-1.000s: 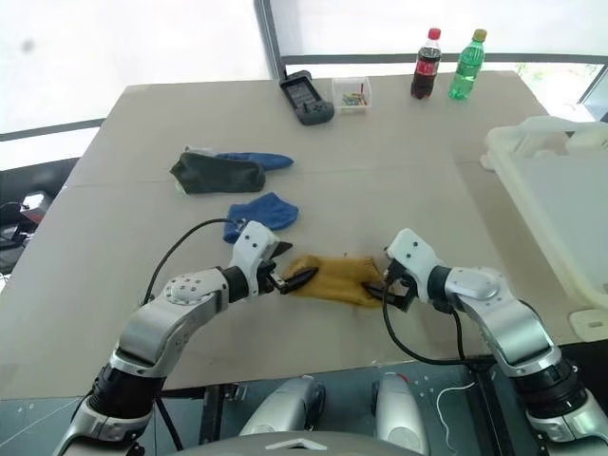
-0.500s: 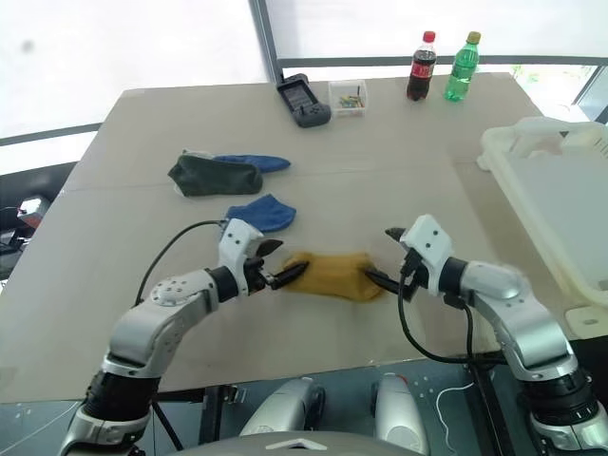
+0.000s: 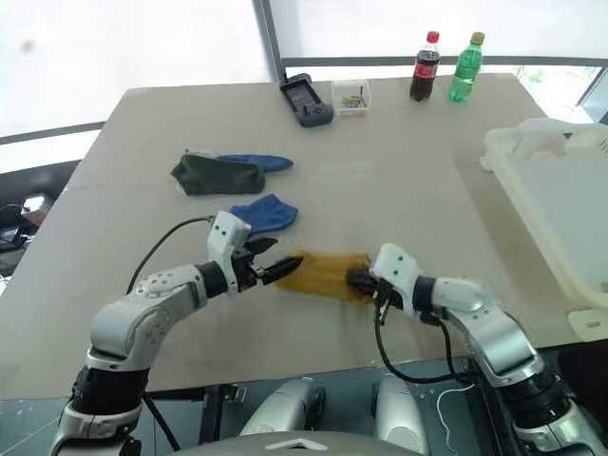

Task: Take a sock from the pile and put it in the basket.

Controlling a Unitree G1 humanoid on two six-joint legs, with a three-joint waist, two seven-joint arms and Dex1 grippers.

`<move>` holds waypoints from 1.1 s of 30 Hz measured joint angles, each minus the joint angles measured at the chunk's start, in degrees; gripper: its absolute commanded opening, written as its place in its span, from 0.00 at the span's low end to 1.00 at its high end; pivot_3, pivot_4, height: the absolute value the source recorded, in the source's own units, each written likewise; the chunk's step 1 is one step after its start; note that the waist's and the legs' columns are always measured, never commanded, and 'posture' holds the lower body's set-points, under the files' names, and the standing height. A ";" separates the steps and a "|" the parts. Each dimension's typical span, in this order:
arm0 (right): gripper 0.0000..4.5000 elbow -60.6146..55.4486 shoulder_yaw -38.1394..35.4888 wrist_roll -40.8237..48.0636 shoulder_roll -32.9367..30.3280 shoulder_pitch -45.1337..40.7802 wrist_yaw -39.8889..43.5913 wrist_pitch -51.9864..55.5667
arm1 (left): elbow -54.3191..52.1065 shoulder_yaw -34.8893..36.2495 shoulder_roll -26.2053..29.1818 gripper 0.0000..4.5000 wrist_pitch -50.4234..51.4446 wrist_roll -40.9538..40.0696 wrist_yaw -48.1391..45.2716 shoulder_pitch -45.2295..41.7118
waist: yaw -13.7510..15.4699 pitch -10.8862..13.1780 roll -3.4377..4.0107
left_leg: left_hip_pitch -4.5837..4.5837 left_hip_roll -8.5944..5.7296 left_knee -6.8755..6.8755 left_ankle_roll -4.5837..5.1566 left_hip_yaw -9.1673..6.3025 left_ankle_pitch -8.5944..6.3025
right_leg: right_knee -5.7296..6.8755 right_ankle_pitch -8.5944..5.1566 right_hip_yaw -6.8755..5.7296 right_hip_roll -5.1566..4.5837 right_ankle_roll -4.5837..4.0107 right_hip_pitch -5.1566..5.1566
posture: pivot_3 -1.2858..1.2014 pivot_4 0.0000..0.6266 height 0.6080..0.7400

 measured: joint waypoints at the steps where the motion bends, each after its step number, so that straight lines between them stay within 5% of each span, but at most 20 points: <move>1: 0.01 1.61 0.51 -1.23 0.00 -0.20 0.15 -2.93 | -0.06 0.06 1.49 1.00 1.78 -0.59 -0.52 0.11 | -0.06 0.00 0.01 | 0.04 0.00 -0.04 0.00 0.03 0.00 | 0.00 0.00 0.04 0.00 0.00 0.00 | 0.52 0.24 1.00; 11: 0.01 5.94 1.09 -4.38 0.30 -0.63 0.25 -9.83 | -1.16 0.23 2.57 1.00 13.88 -7.39 -1.85 -1.09 | 0.11 -0.31 0.00 | 0.42 0.00 -0.16 -0.01 0.01 0.00 | 0.00 -0.01 0.01 0.01 0.01 0.27 | 0.52 0.24 1.00; 14: 0.00 6.22 1.11 -4.61 0.71 -0.73 0.27 -9.85 | 3.77 0.01 -0.53 0.82 17.06 -8.48 -1.33 -5.57 | 0.13 -0.65 0.05 | 0.45 -0.01 -0.16 -0.02 0.00 0.01 | 0.01 0.00 0.01 0.01 0.01 0.29 | 0.52 0.24 1.00; 21: 0.00 5.78 1.16 -4.87 1.18 -0.64 0.18 -9.70 | 11.55 0.21 -5.86 0.05 20.98 -11.07 -1.81 -9.14 | -0.02 -0.69 0.08 | 0.37 -0.01 -0.16 -0.02 0.00 0.01 | 0.00 0.00 0.04 0.00 0.01 0.23 | 0.52 0.24 1.00; 22: 0.00 5.61 1.16 -4.89 1.18 -0.55 0.11 -9.67 | 11.55 0.40 -5.95 0.02 21.89 -11.96 -2.09 -9.11 | -0.03 -0.69 0.07 | 0.33 0.00 -0.16 -0.02 -0.01 0.01 | 0.00 0.00 0.03 0.01 0.01 0.22 | 0.52 0.24 1.00; 27: 0.00 4.54 0.71 -4.84 1.19 0.01 -0.31 -8.39 | 11.43 8.23 -5.86 0.02 28.30 -20.47 -3.03 -10.38 | 0.01 -0.66 0.07 | 0.31 0.00 -0.19 -0.02 -0.03 0.01 | -0.01 -0.01 0.01 0.01 0.01 0.15 | 0.52 0.24 1.00; 33: 0.00 3.84 0.53 -4.81 1.21 0.11 -0.45 -7.24 | 11.35 9.51 -6.91 0.58 29.52 -22.65 -0.91 -13.44 | 0.03 -0.66 0.06 | 0.31 -0.01 -0.20 -0.03 -0.02 0.01 | -0.01 -0.01 0.02 0.00 0.01 0.16 | 0.52 0.24 1.00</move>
